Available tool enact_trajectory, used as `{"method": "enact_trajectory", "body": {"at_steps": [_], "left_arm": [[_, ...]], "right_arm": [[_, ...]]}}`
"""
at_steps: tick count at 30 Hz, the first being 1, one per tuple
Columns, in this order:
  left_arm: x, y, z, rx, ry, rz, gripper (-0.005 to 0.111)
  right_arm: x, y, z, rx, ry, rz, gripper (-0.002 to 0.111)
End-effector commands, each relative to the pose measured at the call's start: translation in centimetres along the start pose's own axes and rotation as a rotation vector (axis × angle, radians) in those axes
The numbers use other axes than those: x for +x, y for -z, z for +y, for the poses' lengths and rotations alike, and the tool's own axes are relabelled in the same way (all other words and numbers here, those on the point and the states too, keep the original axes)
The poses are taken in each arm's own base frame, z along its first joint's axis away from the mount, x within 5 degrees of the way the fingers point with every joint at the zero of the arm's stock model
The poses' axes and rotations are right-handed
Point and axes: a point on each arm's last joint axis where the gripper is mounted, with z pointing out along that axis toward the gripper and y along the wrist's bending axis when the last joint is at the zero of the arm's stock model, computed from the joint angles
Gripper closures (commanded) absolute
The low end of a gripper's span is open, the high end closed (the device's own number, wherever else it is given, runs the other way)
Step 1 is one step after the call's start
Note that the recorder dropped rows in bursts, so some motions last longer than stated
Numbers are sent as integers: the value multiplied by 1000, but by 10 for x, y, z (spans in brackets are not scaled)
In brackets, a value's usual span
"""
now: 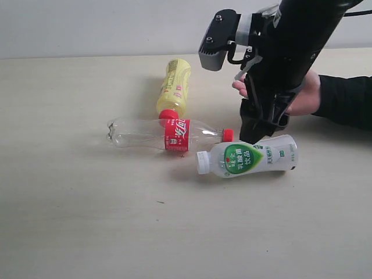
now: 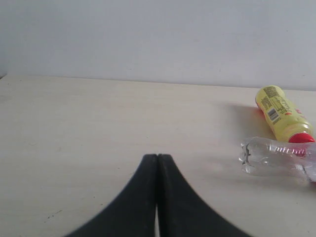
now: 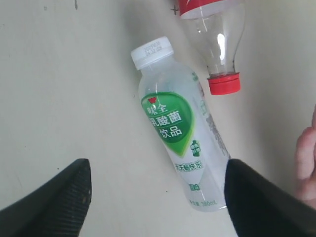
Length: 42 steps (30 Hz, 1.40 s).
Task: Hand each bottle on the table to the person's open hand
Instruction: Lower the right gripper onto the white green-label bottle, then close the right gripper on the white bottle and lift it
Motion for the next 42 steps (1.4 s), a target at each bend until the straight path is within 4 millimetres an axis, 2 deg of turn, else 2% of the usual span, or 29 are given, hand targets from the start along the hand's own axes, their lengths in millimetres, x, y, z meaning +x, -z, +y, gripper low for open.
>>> {"method": "enact_trajectory", "body": {"at_steps": [1, 6, 11, 25, 34, 42], "left_arm": [[-1, 1, 0, 5, -1, -9, 107], [-1, 1, 0, 5, -1, -9, 107], [-1, 1, 0, 5, -1, -9, 107], [-1, 1, 0, 5, -1, -9, 107], [-1, 1, 0, 5, -1, -9, 107], [-1, 1, 0, 5, -1, -9, 107]], "right_arm": [[-6, -2, 2, -35, -12, -37, 36], [-9, -2, 4, -58, -35, -73, 36], [-2, -6, -3, 10, 15, 13, 36], [10, -33, -6, 50, 115, 82, 36], [13, -43, -10, 107, 151, 97, 36], [11, -73, -16, 68, 154, 140, 36]]}}
